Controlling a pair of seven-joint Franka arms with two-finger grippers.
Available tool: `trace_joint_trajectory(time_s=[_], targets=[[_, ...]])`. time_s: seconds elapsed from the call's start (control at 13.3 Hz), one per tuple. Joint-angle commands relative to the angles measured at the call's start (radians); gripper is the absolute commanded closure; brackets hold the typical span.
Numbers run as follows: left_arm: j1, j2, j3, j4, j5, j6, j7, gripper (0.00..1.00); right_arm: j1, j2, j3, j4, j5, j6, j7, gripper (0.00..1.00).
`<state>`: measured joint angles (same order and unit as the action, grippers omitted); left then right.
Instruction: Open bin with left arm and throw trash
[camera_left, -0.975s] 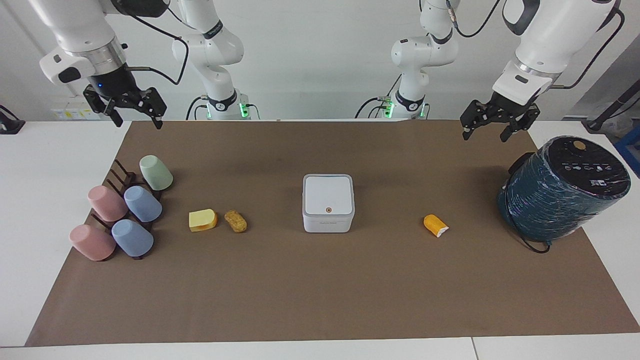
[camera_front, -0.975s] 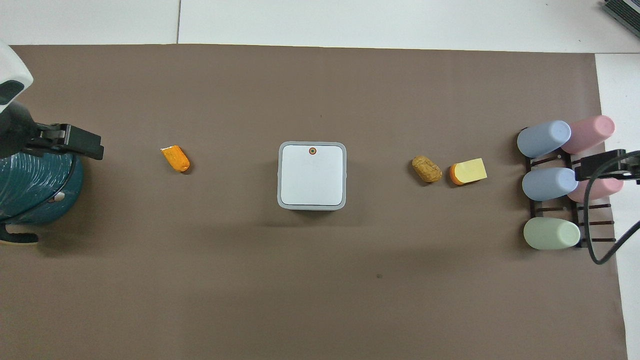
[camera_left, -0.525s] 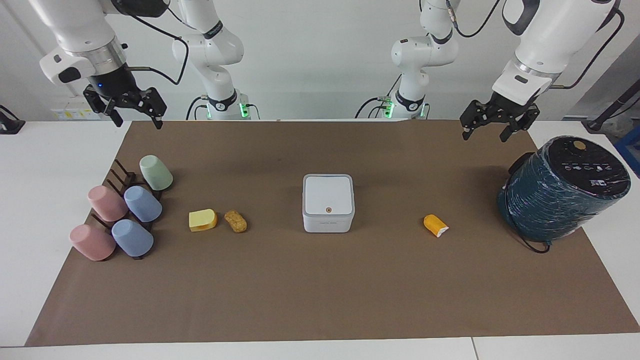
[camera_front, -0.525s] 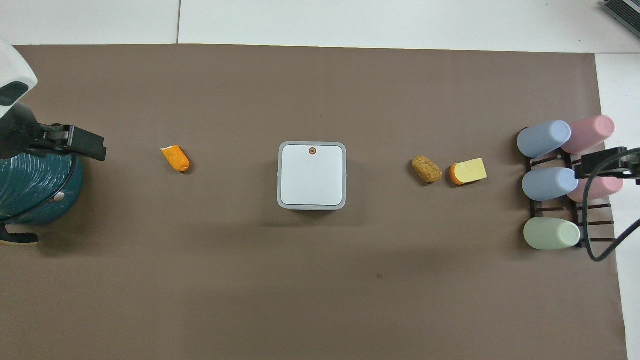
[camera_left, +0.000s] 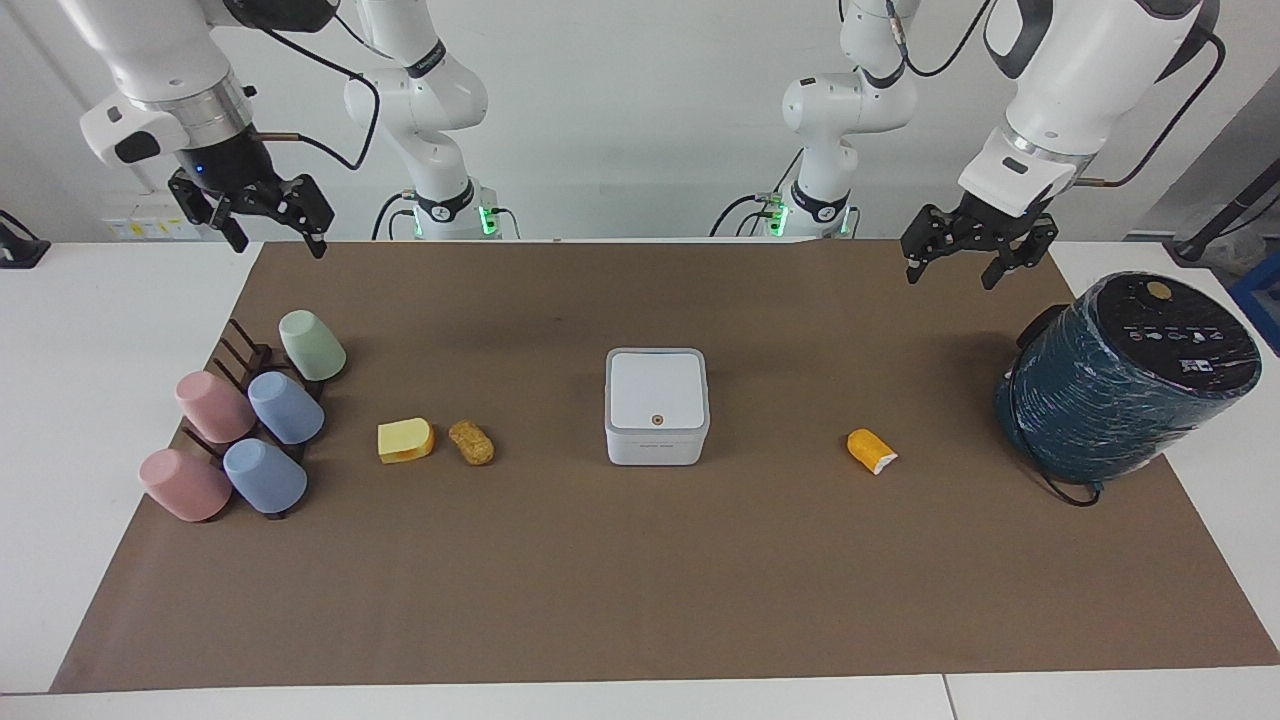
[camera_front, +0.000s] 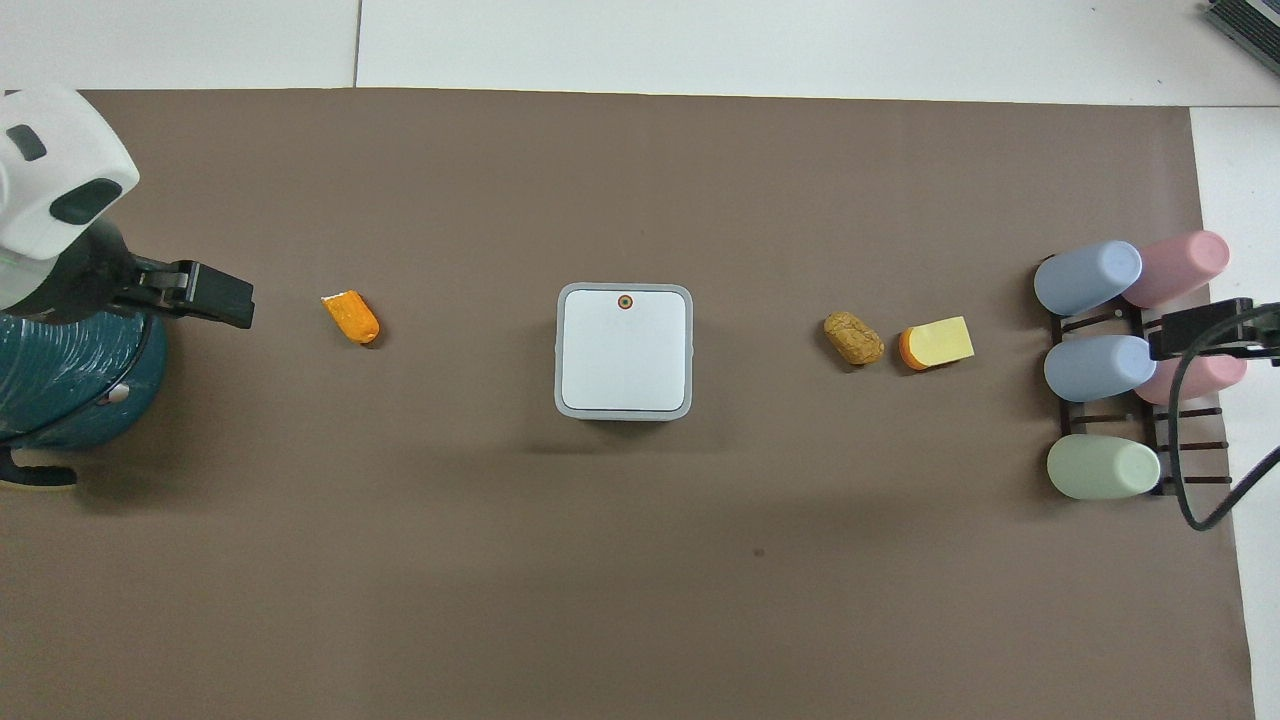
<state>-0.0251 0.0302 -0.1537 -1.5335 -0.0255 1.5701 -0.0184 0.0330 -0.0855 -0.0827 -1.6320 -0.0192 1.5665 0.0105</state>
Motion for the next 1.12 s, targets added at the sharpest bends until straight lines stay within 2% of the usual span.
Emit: trace_joint_trajectory(time_s=[0.0,0.22,0.45,0.6,0.75,0.82,1.05], targets=[[-0.047,-0.044,0.009,-0.069,-0.008,0.047,-0.072,0.00,-0.002,-0.034,0.007,-0.040,0.013,0.042,-0.009,0.00],[-0.091,-0.038,0.009,-0.077,-0.010,0.074,-0.167,0.00,-0.001,-0.025,0.038,-0.118,0.013,0.156,0.115,0.00],[-0.159,-0.029,0.009,-0.123,-0.016,0.154,-0.306,0.38,0.031,-0.013,0.055,-0.253,0.013,0.347,0.279,0.00],[-0.200,-0.024,0.009,-0.154,-0.017,0.217,-0.417,0.68,0.050,0.045,0.055,-0.258,0.013,0.380,0.433,0.00],[-0.242,0.000,0.008,-0.168,-0.017,0.270,-0.513,0.93,0.062,0.102,0.055,-0.262,0.013,0.420,0.576,0.00],[-0.260,0.014,0.009,-0.168,-0.017,0.292,-0.550,1.00,0.062,0.142,0.055,-0.262,0.013,0.441,0.626,0.00],[-0.311,0.062,0.008,-0.174,-0.017,0.381,-0.650,1.00,0.061,0.245,0.055,-0.305,0.013,0.579,0.661,0.00]])
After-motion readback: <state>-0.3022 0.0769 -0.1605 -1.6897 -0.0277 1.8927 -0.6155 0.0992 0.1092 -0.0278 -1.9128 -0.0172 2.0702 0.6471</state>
